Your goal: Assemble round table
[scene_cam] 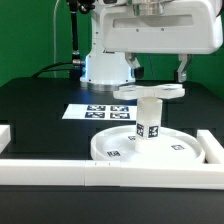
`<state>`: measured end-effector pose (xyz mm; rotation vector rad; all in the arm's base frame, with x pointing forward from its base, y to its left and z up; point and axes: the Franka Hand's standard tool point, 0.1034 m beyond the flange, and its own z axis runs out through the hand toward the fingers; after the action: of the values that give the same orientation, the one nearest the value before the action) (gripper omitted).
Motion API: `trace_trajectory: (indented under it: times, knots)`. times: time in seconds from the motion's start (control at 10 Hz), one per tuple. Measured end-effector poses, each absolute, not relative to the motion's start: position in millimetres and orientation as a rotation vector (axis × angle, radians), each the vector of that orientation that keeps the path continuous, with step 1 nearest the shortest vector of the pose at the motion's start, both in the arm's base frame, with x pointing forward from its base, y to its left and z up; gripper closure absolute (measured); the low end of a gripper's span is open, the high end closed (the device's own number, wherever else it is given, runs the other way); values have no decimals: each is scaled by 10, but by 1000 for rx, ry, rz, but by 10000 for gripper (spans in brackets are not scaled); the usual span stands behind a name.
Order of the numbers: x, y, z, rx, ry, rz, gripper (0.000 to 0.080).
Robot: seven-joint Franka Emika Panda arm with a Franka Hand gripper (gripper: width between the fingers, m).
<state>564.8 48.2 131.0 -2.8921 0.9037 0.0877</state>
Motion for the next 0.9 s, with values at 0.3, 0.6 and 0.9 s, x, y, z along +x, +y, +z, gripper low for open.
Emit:
trace_trajectory:
  times: [0.3,0.6,0.9]
  knots:
    - [5631,506,1304,-3024,287,67,151]
    - [5635,505,1310,-3033,-46,47,151]
    - [5639,492,1309,-3009,-427,25,151]
